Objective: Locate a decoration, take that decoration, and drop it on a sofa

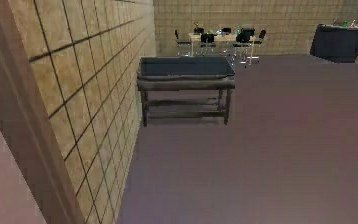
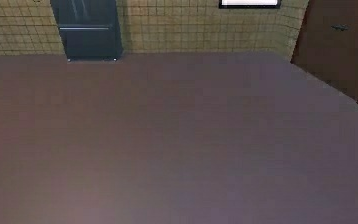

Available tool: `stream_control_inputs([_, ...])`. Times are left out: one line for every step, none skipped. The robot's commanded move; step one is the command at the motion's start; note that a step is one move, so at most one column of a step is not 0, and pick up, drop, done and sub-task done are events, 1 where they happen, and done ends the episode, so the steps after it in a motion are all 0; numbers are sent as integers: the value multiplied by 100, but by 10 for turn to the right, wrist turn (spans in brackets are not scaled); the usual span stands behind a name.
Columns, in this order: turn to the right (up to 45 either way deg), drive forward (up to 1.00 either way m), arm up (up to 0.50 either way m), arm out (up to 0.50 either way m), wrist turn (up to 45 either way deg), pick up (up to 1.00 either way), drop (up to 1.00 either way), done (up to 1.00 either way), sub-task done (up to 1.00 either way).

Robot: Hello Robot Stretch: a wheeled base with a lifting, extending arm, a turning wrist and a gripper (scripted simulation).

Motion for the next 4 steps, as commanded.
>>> stream_control_inputs([-450, 0, 0, 0, 0, 0, 0, 0, 0])
stream_control_inputs([-390, 0, 0, 0, 0, 0, 0, 0, 0])
stream_control_inputs([0, 100, 0, 0, 0, 0, 0, 0, 0])
stream_control_inputs([0, 100, 0, 0, 0, 0, 0, 0, 0])
